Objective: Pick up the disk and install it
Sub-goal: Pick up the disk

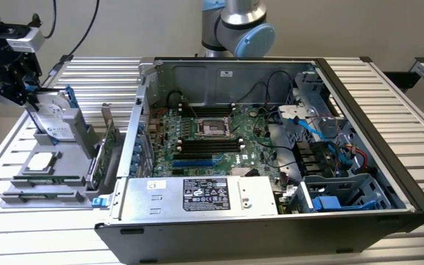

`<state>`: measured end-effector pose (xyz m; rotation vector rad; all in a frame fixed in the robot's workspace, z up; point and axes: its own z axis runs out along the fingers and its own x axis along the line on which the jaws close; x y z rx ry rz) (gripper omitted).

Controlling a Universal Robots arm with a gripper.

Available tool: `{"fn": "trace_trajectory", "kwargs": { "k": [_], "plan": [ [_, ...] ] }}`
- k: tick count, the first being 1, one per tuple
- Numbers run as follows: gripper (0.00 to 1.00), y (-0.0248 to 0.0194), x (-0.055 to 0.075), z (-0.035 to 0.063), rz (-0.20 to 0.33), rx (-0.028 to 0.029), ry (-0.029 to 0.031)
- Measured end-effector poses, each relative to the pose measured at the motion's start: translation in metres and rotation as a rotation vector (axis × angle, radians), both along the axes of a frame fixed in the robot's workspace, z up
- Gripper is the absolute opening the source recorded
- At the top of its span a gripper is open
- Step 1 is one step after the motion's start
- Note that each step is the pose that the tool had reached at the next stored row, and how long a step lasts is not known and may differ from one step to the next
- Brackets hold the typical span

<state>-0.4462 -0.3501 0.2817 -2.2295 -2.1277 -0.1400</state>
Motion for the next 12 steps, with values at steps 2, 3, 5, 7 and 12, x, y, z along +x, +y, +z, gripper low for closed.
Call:
{"fn": "trace_trajectory", "kwargs": {
  "k": [2, 3, 5, 7, 12],
  "plan": [
    [0.46, 0.0000, 0.0000, -0.0001, 0.000, 0.0000, -0.0001],
    [0.40, 0.0000, -0.0001, -0.0001, -0.001, 0.0001, -0.0002],
    [0.35, 0.0000, -0.0002, -0.0001, -0.001, 0.0001, -0.0001],
    [0.35, 0.0000, -0.0003, -0.0002, -0.001, 0.0001, 0.0000],
    [0.35, 0.0000, -0.0010, -0.0002, -0.001, 0.0008, 0.0000]
  ]
}}
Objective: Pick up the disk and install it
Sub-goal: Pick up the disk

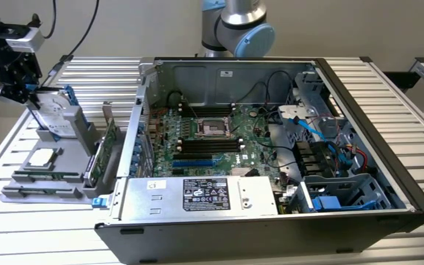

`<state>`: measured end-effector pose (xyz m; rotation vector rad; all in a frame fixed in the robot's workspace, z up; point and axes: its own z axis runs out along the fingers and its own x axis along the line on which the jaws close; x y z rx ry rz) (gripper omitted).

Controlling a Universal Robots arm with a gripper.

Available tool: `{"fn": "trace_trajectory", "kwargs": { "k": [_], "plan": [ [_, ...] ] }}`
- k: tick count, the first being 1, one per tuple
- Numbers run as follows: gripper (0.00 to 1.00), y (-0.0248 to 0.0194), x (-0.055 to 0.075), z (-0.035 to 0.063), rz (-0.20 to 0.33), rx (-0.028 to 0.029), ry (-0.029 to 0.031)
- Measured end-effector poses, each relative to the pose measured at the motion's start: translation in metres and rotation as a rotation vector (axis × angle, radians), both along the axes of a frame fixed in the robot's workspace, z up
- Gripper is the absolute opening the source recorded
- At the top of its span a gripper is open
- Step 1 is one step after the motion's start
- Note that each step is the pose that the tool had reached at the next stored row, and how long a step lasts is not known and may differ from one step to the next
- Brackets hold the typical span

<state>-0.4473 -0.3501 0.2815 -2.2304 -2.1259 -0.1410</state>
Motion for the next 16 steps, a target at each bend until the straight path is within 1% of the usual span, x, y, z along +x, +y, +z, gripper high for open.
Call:
{"fn": "trace_trajectory", "kwargs": {
  "k": [11, 13, 16],
  "plan": [
    [0.35, 0.0000, -0.0002, -0.0018, -0.001, 0.0001, 0.0003],
    [0.35, 0.0000, -0.0002, -0.0030, -0.001, -0.0016, 0.0000],
    [0.35, 0.0000, -0.0002, -0.0044, -0.001, -0.0075, 0.0000]
  ]
}}
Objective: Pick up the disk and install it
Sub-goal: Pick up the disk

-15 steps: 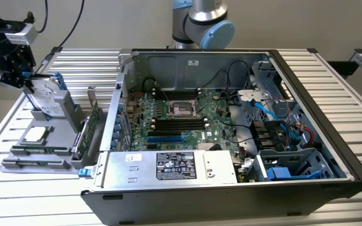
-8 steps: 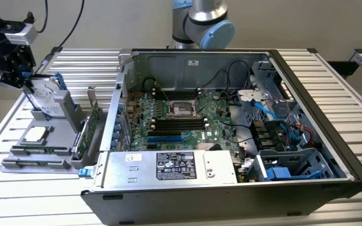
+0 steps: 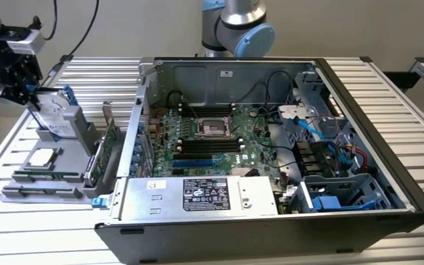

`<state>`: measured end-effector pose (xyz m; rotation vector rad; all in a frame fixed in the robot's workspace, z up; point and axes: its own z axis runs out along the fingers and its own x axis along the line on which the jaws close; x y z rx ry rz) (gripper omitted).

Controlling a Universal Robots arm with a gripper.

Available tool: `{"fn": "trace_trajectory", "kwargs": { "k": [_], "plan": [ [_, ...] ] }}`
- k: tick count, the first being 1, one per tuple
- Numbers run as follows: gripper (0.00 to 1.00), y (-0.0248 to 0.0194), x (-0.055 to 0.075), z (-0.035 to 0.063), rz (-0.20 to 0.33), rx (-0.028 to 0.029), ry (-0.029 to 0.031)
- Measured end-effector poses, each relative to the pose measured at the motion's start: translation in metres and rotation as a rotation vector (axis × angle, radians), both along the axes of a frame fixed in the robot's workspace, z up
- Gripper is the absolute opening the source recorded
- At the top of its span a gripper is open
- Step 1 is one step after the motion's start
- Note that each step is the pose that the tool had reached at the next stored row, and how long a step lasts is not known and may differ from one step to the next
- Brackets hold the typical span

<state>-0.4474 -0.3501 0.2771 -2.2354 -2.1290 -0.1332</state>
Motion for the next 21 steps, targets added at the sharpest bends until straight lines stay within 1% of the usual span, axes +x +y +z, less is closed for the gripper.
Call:
{"fn": "trace_trajectory", "kwargs": {
  "k": [2, 16, 21],
  "plan": [
    [0.34, -0.0001, 0.0000, -0.0002, 0.000, -0.0018, 0.0001],
    [0.34, 0.0000, 0.0000, -0.0003, -0.004, -0.0017, -0.0001],
    [0.34, 0.0001, 0.0000, -0.0004, -0.013, -0.0041, 0.0005]
  ]
}}
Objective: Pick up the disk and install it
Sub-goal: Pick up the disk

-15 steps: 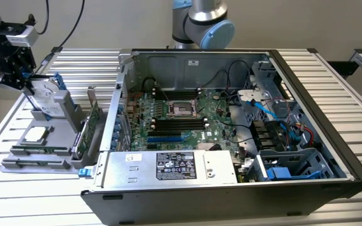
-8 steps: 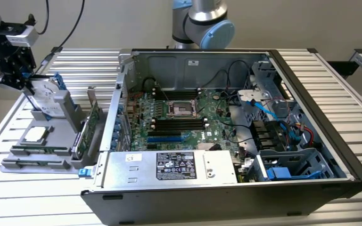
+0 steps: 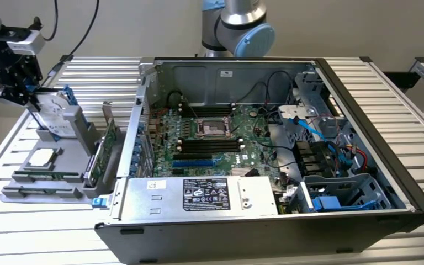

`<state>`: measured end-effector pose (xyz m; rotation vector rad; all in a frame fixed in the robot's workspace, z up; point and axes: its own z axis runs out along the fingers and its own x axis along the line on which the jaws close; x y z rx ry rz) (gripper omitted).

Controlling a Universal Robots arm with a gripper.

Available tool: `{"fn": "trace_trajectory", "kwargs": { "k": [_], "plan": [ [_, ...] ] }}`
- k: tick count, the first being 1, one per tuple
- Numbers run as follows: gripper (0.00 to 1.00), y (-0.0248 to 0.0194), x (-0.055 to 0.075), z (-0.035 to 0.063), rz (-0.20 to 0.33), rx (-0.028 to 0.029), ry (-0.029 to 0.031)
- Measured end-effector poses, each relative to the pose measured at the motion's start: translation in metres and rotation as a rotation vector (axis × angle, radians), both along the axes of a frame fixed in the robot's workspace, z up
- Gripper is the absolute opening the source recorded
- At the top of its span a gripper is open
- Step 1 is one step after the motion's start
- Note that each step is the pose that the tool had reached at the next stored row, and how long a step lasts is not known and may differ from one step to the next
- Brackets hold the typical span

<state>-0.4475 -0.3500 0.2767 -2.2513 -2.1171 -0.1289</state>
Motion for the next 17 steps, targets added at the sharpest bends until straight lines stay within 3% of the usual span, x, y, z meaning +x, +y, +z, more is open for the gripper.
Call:
{"fn": "trace_trajectory", "kwargs": {
  "k": [17],
  "plan": [
    [0.34, 0.0001, -0.0001, 0.0003, -0.007, -0.0002, 0.0001]
  ]
}}
